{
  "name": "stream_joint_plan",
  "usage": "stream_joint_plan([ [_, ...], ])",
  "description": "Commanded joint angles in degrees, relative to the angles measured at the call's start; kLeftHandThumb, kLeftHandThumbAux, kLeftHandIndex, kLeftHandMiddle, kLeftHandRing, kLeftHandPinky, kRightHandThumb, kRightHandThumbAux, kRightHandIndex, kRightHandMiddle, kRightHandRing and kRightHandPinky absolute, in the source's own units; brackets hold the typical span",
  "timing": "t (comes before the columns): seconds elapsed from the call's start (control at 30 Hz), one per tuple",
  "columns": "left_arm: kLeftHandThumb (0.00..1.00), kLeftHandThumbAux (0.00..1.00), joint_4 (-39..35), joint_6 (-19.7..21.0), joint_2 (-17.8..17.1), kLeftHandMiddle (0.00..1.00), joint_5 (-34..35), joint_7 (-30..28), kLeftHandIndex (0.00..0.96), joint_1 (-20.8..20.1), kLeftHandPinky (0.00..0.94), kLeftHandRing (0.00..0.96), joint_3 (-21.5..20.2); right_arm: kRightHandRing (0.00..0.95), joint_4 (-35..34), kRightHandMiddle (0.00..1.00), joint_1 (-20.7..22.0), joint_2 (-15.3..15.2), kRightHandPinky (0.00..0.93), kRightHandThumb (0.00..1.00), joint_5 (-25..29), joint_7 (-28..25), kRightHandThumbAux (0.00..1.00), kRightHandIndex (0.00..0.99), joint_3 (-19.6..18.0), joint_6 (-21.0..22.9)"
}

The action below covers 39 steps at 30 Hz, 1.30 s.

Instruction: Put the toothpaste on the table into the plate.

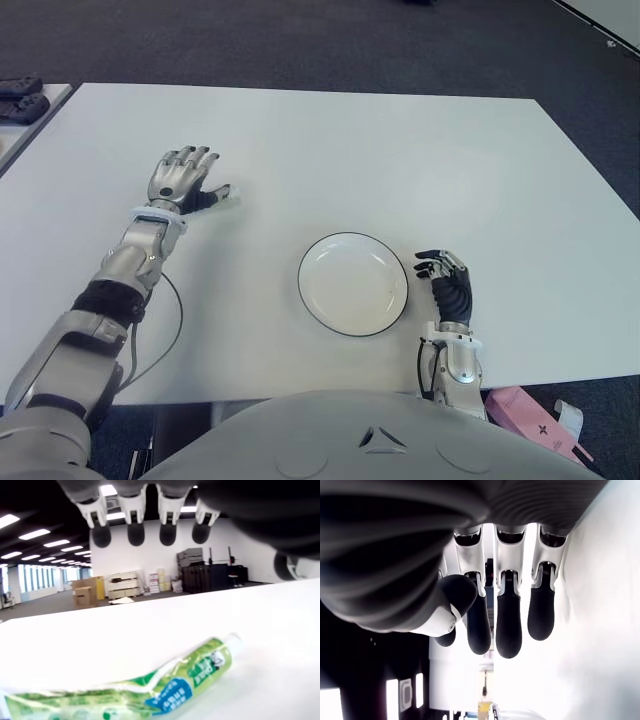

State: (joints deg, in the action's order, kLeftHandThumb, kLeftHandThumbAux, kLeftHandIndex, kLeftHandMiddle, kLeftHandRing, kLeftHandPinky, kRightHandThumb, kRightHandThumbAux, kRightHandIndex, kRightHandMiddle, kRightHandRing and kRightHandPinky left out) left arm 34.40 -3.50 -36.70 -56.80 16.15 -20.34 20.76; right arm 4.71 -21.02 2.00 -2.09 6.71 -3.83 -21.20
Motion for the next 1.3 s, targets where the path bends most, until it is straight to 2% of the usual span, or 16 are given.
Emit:
stream_joint_plan([
  [0.03,0.390,0.136,3.1,-2.8,-1.1,0.000,-0.7,-1.6,0.000,-2.5,0.000,0.000,3.2,0.513,0.6,0.462,-0.3,0.3,0.507,0.839,-0.1,0.5,0.685,0.443,-0.3,-0.2],
  [0.2,0.376,0.138,4.8,-5.0,-2.0,0.000,-0.6,-3.5,0.000,-4.2,0.005,0.000,5.5,0.514,0.5,0.462,-0.4,0.4,0.507,0.839,0.1,0.5,0.685,0.442,-0.3,-0.2],
  [0.7,0.398,0.153,7.7,-9.1,-3.4,0.000,-1.9,-16.6,0.000,-8.9,0.000,0.000,12.8,0.518,-0.3,0.464,-1.0,0.6,0.510,0.838,0.3,0.7,0.685,0.438,-0.5,0.4],
  [0.87,0.394,0.173,9.1,-10.8,-3.8,0.000,-3.0,-18.6,0.000,-10.0,0.000,0.000,15.4,0.518,-0.6,0.464,-1.4,0.4,0.508,0.838,0.1,0.6,0.686,0.437,-0.5,0.4],
  [1.1,0.375,0.195,11.5,-14.1,-4.8,0.000,-5.4,-18.6,0.000,-11.7,0.000,0.000,19.4,0.515,-0.8,0.463,-1.7,0.3,0.507,0.838,0.0,0.8,0.686,0.438,-0.7,0.4],
  [1.3,0.362,0.212,11.8,-15.3,-5.4,0.000,-5.4,-20.7,0.000,-12.3,0.000,0.000,21.0,0.518,-1.0,0.464,-1.9,0.3,0.510,0.838,-0.5,1.2,0.686,0.437,-0.8,0.6],
])
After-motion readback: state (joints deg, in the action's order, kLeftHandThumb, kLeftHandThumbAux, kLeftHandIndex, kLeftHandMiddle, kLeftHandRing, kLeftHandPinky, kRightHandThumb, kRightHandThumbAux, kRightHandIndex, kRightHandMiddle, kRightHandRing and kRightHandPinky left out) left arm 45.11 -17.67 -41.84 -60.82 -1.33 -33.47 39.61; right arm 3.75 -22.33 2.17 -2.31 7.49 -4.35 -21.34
